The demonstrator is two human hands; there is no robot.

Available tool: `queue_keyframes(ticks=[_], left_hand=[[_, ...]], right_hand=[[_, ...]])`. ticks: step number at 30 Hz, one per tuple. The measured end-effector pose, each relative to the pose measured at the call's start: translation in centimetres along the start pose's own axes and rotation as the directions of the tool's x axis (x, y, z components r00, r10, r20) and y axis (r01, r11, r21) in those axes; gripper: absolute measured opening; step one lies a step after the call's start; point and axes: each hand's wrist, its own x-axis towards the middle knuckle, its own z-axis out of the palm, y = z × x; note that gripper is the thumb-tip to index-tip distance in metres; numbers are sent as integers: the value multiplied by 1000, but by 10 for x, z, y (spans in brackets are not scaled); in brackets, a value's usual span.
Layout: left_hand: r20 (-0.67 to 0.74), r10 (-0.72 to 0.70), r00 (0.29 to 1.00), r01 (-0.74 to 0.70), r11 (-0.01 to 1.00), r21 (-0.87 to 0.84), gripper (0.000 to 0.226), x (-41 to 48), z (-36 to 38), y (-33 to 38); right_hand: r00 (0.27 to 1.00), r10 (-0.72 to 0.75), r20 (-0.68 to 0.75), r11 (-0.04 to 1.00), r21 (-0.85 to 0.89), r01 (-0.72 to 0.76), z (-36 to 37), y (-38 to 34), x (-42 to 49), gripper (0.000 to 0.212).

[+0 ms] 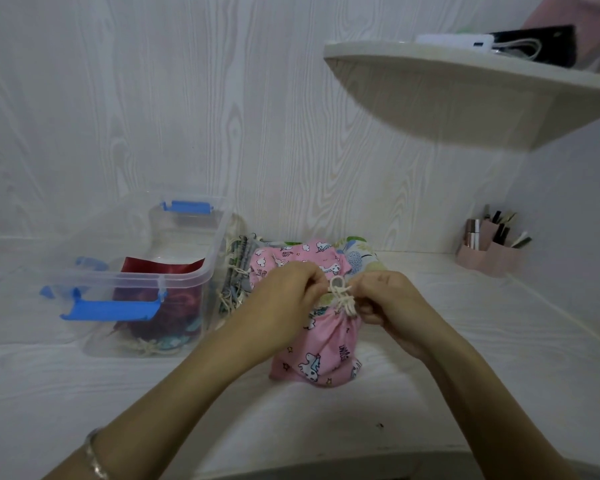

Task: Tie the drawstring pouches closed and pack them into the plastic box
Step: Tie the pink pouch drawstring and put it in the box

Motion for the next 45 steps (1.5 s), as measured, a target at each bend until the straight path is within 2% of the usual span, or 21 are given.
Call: queue_keyframes(ticks=[4,7,11,16,20,24,27,29,30,31,33,34,36,37,38,39,40,41,42,43,45], left_hand=[[32,-117,993,121,980,-155,21,0,-1,-10],[93,-150,984,169,953,-253,24,2,-1,-13],[42,-170,985,175,955,-242,24,3,2,-13],[9,-218,976,210,931,-299,26,2,6,-15],[19,-195,981,194,952,-238,27,-1,6,-17],[15,-204,979,202,951,-233,27,-3,9,-19],[-23,-240,970,222,927,-303,22,1,8,-21],[-6,-254,967,237,913,-333,21,5,6,-23],[11,-253,967,242,910,-336,20,6,6,-23],[19,-252,968,243,909,-338,17,6,6,-23],[-60,-261,963,229,919,-322,9,4,8,-19],[-172,-272,947,212,929,-303,12,0,7,-15],[-363,-267,893,167,944,-284,13,-8,1,-5],[-313,-298,902,202,931,-305,28,-11,-5,0],[-122,-364,924,303,886,-352,48,-12,-11,5],[188,-434,881,472,791,-390,70,-12,-14,8],[501,-443,744,651,651,-391,90,-11,-16,7],[715,-378,589,782,492,-384,105,-7,-15,5],[818,-291,495,853,342,-395,113,-3,-13,3],[852,-217,477,874,223,-432,116,2,-10,1],[834,-115,539,842,35,-539,111,13,-7,2]], right_hand=[[995,-99,-23,946,-314,87,-14,-8,-4,16],[994,-106,0,950,-296,101,-20,-12,-6,17],[996,-84,-10,941,-330,76,-26,-12,-8,17],[996,-1,89,918,-395,37,-33,-18,-11,26],[988,3,156,811,-579,89,-37,-25,-12,19],[987,7,163,757,-645,101,-37,-28,-8,21],[982,-25,187,829,-546,125,-34,-24,-4,8],[943,30,332,905,-410,115,-28,-16,-2,53],[930,54,363,900,-420,112,-22,-11,-2,68],[930,45,364,885,-446,132,-15,-7,-1,72],[957,-36,288,890,-426,162,-4,-1,6,50],[971,-79,226,909,-383,163,-2,1,10,38],[986,-113,120,935,-324,147,-3,3,16,31],[989,-118,94,939,-314,142,-5,4,18,29],[988,-130,80,938,-312,148,-5,3,20,25],[987,-147,71,936,-312,162,-5,2,21,23],[984,-166,64,934,-311,178,-4,-1,21,22],[980,-193,58,930,-307,201,-3,-5,21,20],[974,-222,49,924,-308,226,-1,-9,20,20],[966,-254,43,916,-309,254,0,-15,18,19],[947,-320,34,902,-294,316,1,-28,13,17]])
